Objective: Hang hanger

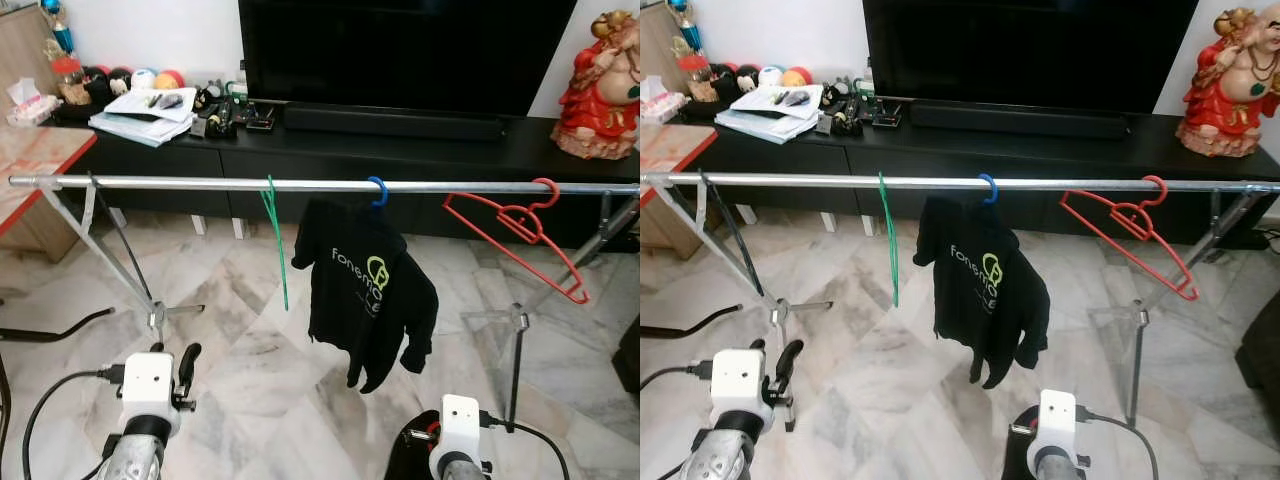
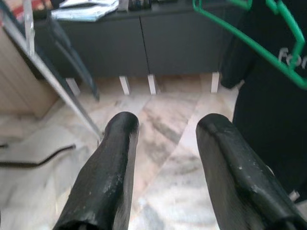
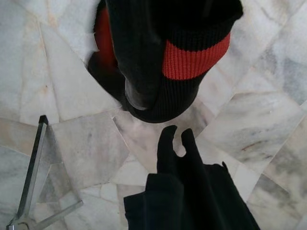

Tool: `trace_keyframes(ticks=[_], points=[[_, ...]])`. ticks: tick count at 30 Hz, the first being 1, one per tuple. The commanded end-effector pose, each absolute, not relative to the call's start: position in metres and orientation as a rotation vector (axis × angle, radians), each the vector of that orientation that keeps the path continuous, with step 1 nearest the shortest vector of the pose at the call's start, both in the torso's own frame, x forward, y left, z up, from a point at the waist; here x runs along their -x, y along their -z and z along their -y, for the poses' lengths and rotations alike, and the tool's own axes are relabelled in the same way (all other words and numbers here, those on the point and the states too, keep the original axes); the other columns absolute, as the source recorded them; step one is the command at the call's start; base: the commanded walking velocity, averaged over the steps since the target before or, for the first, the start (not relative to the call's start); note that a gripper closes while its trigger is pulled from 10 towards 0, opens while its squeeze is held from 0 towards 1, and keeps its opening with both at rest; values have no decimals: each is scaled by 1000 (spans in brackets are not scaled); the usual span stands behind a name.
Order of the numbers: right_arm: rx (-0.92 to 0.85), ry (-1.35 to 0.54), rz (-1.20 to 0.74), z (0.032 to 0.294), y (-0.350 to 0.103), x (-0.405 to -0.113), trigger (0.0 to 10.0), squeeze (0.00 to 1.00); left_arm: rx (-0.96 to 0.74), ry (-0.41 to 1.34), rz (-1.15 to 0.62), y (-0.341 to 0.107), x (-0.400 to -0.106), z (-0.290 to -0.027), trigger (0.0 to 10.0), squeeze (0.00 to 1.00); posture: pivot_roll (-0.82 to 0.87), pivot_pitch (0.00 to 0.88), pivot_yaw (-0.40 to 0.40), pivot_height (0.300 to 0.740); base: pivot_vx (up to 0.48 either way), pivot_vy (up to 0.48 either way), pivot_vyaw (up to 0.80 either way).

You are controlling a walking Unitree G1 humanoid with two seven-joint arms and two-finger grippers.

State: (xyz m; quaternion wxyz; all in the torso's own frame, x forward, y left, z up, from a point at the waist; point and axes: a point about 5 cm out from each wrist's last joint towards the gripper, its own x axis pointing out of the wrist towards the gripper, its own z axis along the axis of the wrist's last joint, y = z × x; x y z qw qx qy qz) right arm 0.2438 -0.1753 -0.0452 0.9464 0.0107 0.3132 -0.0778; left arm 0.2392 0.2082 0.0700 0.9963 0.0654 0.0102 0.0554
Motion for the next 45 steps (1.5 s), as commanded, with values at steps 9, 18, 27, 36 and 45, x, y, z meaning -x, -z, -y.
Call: trace_keyframes(ticks=[9,18,27,36,45], points=[[0,170,-661,185,50,-236,10000,0,-118,-103,-10,-70,-238,-201,10000,0,101,45,-18,740,345,0,0],[-39,209,-709,188,58,-223,10000,0,-128,-114,25,-76,-238,-205,10000,0,101,30,-13,740,351,0,0],[-15,186,-711,187,58,-223,10000,0,-134,-121,52,-81,-238,-206,10000,0,102,20,-14,740,366,0,0],[-4,172,-724,186,60,-220,10000,0,-167,-121,60,-85,-239,-205,10000,0,105,41,-21,740,81,0,0],[-2,176,-732,187,61,-219,10000,0,-173,-112,68,-86,-239,-201,10000,0,103,55,-25,740,0,-408,0]])
